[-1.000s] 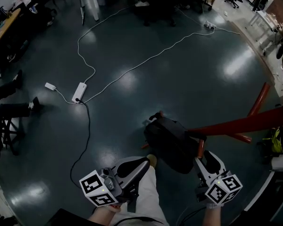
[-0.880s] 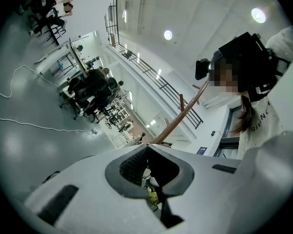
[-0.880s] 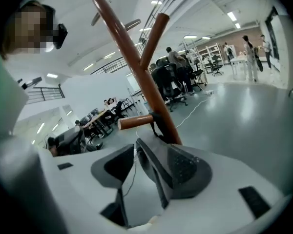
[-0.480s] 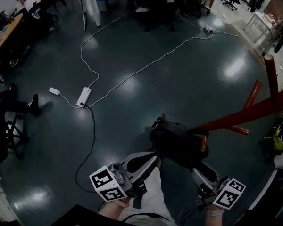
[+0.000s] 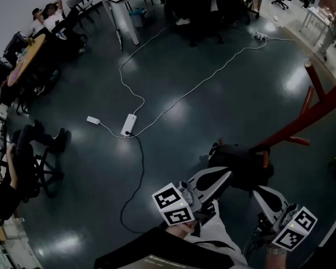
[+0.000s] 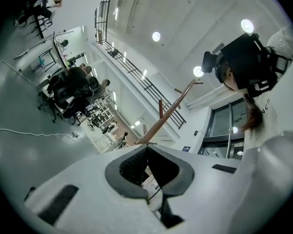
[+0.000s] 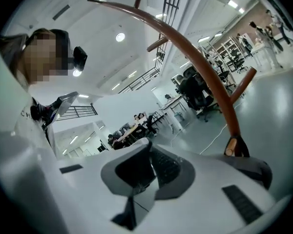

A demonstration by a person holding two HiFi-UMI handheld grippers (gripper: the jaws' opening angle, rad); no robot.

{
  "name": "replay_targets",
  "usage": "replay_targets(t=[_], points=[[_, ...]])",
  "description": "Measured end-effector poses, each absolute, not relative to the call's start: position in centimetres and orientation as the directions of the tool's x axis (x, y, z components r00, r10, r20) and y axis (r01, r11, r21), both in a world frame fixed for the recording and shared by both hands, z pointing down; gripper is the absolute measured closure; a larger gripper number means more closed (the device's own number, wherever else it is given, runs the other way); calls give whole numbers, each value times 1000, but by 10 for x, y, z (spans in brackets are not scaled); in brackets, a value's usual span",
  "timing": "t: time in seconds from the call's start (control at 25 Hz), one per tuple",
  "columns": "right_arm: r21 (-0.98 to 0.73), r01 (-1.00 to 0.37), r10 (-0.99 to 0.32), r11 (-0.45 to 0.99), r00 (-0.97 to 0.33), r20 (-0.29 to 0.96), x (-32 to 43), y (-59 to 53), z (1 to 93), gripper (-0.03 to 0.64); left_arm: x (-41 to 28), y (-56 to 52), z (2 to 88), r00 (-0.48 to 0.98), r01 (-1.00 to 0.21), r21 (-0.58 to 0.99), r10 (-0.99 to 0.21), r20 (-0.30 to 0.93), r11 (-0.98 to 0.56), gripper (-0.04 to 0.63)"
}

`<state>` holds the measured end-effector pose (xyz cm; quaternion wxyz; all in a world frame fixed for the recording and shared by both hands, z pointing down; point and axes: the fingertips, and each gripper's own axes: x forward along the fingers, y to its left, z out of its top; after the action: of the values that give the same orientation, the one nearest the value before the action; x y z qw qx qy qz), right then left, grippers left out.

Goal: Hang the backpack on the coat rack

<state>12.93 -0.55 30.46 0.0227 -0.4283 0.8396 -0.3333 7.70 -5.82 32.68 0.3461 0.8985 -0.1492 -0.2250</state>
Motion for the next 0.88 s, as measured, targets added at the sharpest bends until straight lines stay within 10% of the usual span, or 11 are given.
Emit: replay_targets(t=[0.88], points=[[-385,-695,-685,607,-703,188,75,10,238,589,70,-64,292,856,-60,639,-368,-362,-767,588]])
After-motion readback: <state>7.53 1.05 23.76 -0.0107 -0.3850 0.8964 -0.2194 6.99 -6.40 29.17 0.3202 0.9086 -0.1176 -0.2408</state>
